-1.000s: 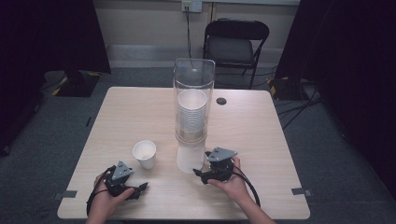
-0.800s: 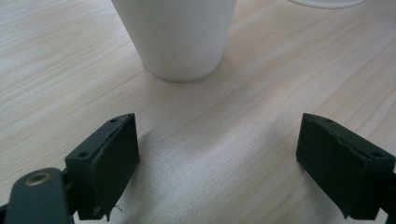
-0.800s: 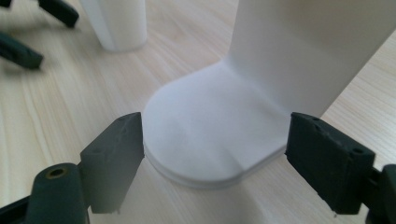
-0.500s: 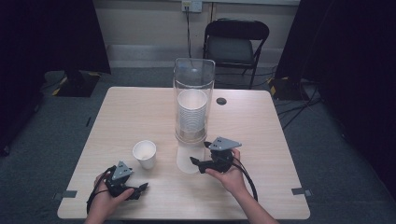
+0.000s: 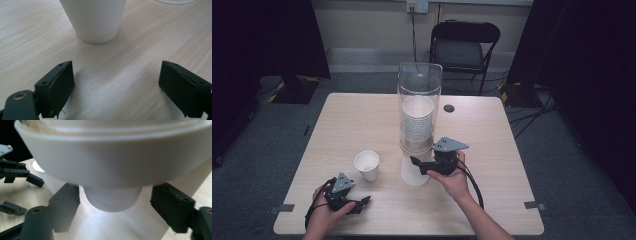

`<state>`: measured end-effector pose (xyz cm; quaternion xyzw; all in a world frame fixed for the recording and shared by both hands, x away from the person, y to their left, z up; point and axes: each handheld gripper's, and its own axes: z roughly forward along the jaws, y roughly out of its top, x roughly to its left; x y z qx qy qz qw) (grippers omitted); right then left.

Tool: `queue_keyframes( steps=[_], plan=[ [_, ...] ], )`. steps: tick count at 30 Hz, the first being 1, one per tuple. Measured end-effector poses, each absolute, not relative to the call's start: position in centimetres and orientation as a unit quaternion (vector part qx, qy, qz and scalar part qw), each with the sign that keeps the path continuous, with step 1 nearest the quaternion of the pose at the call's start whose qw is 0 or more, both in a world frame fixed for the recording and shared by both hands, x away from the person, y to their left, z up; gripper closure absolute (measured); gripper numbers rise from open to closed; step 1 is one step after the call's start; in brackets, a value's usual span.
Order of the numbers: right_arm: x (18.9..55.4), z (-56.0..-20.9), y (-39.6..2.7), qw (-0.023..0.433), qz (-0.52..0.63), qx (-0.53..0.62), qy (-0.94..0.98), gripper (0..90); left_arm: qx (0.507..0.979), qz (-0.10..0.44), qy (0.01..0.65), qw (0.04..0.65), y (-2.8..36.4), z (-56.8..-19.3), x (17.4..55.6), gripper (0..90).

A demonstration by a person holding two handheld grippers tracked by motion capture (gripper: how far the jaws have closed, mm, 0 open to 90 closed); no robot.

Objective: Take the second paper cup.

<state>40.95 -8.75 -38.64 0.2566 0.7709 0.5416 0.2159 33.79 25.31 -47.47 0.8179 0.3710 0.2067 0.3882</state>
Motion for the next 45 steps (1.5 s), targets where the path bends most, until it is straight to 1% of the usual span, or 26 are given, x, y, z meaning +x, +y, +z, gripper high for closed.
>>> queue_keyframes(
  steps=[5, 10, 13, 17, 19, 20, 21, 23, 24, 26, 31, 33, 34, 38, 42, 43, 44, 45],
  plan=[
    [41.2, -38.5, -8.4, 0.217, 0.548, 0.253, 0.767, 28.4, 0.818, 0.207, 0.371, 0.388, 25.3, -47.5, 33.8, 12.4],
    [41.2, -38.8, -8.3, 0.219, 0.549, 0.255, 0.765, 28.3, 0.818, 0.207, 0.371, 0.388, 25.3, -47.5, 33.8, 12.4],
    [41.4, -38.8, -8.1, 0.210, 0.563, 0.251, 0.759, 29.9, 0.818, 0.207, 0.371, 0.388, 25.3, -47.5, 33.8, 12.4],
    [41.4, -38.8, -7.9, 0.219, 0.562, 0.249, 0.758, 33.4, 0.818, 0.207, 0.371, 0.388, 25.3, -47.5, 33.8, 12.4],
    [41.4, -38.9, -8.0, 0.214, 0.562, 0.249, 0.759, 34.1, 0.818, 0.206, 0.371, 0.388, 25.3, -47.5, 33.8, 12.3],
    [41.2, -38.9, -8.0, 0.222, 0.558, 0.252, 0.759, 34.4, 0.818, 0.206, 0.371, 0.388, 25.3, -47.5, 33.8, 12.1],
    [41.2, -39.1, -7.9, 0.222, 0.563, 0.252, 0.755, 35.1, 0.816, 0.205, 0.374, 0.390, 25.2, -47.5, 33.8, 11.9],
    [41.4, -40.2, -7.7, 0.216, 0.522, 0.257, 0.784, 36.2, 0.817, 0.204, 0.375, 0.388, 25.2, -47.5, 33.8, 11.7],
    [41.4, -41.3, -8.0, 0.205, 0.544, 0.260, 0.771, 36.3, 0.816, 0.204, 0.375, 0.389, 25.2, -47.5, 33.8, 11.7],
    [41.0, -41.0, -8.3, 0.217, 0.540, 0.257, 0.771, 35.9, 0.816, 0.205, 0.375, 0.390, 25.1, -47.5, 33.8, 11.6],
    [41.2, -40.7, -8.4, 0.212, 0.530, 0.253, 0.781, 32.0, 0.817, 0.206, 0.372, 0.390, 25.1, -47.5, 33.9, 11.2],
    [41.3, -40.5, -8.5, 0.216, 0.534, 0.256, 0.777, 23.3, 0.817, 0.206, 0.372, 0.390, 25.1, -47.5, 33.9, 11.2],
    [41.3, -40.4, -8.6, 0.213, 0.536, 0.261, 0.774, 21.7, 0.817, 0.206, 0.372, 0.390, 25.1, -47.5, 33.9, 11.2],
    [41.3, -40.0, -8.6, 0.209, 0.557, 0.260, 0.761, 20.9, 0.817, 0.207, 0.372, 0.390, 25.1, -47.5, 33.9, 11.2],
    [41.2, -39.1, -8.1, 0.213, 0.562, 0.250, 0.759, 22.2, 0.817, 0.206, 0.372, 0.389, 25.1, -47.5, 34.0, 10.9],
    [41.3, -39.0, -8.1, 0.216, 0.567, 0.248, 0.755, 22.9, 0.817, 0.203, 0.374, 0.389, 25.0, -47.5, 34.0, 10.6],
    [41.3, -38.8, -8.1, 0.215, 0.566, 0.246, 0.757, 27.5, 0.817, 0.204, 0.374, 0.389, 25.0, -47.5, 34.0, 10.4],
    [41.4, -38.7, -8.1, 0.218, 0.562, 0.243, 0.760, 28.3, 0.817, 0.203, 0.374, 0.389, 25.0, -47.5, 34.0, 10.2]
  ],
)
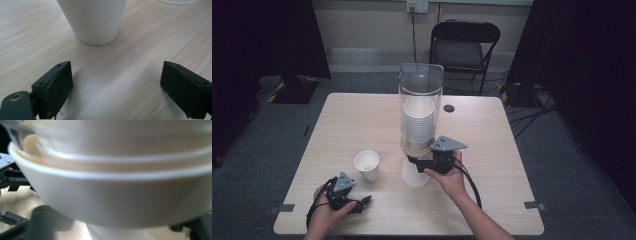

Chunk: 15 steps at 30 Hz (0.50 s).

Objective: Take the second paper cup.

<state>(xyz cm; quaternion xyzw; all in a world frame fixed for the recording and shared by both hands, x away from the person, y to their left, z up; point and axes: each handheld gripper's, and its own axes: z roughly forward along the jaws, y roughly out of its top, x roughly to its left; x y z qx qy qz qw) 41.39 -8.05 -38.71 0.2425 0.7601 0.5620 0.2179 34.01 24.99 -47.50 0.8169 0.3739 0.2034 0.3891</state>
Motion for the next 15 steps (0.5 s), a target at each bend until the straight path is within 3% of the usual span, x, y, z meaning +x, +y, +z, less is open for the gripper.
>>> queue_keyframes(
  steps=[15],
  plan=[
    [41.22, -39.47, -8.22, 0.230, 0.569, 0.229, 0.756, 32.8, 0.817, 0.203, 0.374, 0.389, 24.98, -47.50, 34.01, 10.1]
  ],
)
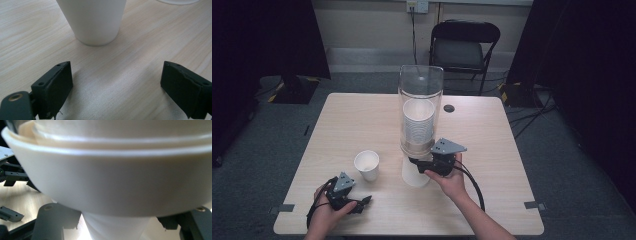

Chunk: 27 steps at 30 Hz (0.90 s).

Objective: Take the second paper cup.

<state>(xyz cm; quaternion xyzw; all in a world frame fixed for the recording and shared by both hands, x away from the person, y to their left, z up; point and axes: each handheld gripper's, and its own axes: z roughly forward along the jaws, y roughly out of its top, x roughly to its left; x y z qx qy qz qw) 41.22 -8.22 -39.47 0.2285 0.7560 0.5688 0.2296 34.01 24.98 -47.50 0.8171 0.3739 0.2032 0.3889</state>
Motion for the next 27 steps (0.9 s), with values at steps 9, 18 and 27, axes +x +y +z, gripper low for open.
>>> queue_keyframes(
  steps=[9, 18, 27],
  plan=[
    [41.3, -44.1, -10.6, 0.197, 0.506, 0.265, 0.797, 33.8, 0.818, 0.202, 0.372, 0.389, 24.9, -47.5, 34.2, 8.9],
    [40.5, -44.1, -13.9, 0.208, 0.498, 0.277, 0.795, 32.1, 0.820, 0.205, 0.371, 0.384, 24.8, -47.4, 34.3, 8.5],
    [40.6, -44.0, -16.8, 0.234, 0.487, 0.297, 0.787, 30.6, 0.818, 0.203, 0.375, 0.387, 24.7, -47.5, 34.3, 8.2]
  ],
)
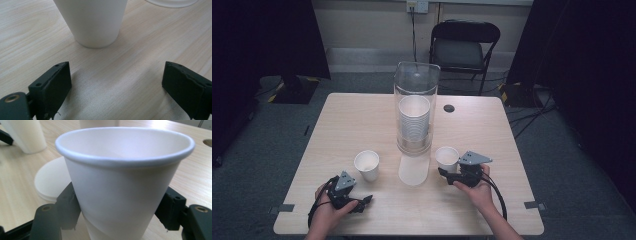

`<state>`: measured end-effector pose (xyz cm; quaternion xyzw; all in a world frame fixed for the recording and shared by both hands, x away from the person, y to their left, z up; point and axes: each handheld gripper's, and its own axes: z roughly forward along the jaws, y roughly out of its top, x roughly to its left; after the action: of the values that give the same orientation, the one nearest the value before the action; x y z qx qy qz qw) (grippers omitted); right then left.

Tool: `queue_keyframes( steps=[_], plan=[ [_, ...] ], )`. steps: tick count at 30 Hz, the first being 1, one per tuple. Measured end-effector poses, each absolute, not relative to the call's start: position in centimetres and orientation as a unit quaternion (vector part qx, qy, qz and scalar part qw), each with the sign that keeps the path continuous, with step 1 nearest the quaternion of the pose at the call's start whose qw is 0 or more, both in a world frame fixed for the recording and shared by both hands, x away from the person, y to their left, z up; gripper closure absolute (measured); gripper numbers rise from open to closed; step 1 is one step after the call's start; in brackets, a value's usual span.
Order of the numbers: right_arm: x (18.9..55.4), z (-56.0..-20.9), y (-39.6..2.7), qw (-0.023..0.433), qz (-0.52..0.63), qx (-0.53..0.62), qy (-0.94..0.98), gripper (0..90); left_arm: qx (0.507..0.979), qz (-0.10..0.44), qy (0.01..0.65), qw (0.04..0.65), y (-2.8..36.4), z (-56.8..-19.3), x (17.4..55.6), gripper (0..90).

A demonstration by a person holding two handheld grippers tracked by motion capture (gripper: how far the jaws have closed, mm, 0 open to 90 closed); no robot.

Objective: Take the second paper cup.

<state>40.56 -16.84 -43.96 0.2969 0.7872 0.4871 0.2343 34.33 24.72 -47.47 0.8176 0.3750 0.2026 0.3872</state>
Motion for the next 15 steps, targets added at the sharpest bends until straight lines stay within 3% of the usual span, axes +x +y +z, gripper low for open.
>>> queue_keyframes(
  steps=[15],
  plan=[
    [41.1, -45.3, -17.5, 0.224, 0.458, 0.316, 0.800, 25.0, 0.818, 0.203, 0.375, 0.387, 24.7, -47.5, 34.3, 8.2]
  ],
)
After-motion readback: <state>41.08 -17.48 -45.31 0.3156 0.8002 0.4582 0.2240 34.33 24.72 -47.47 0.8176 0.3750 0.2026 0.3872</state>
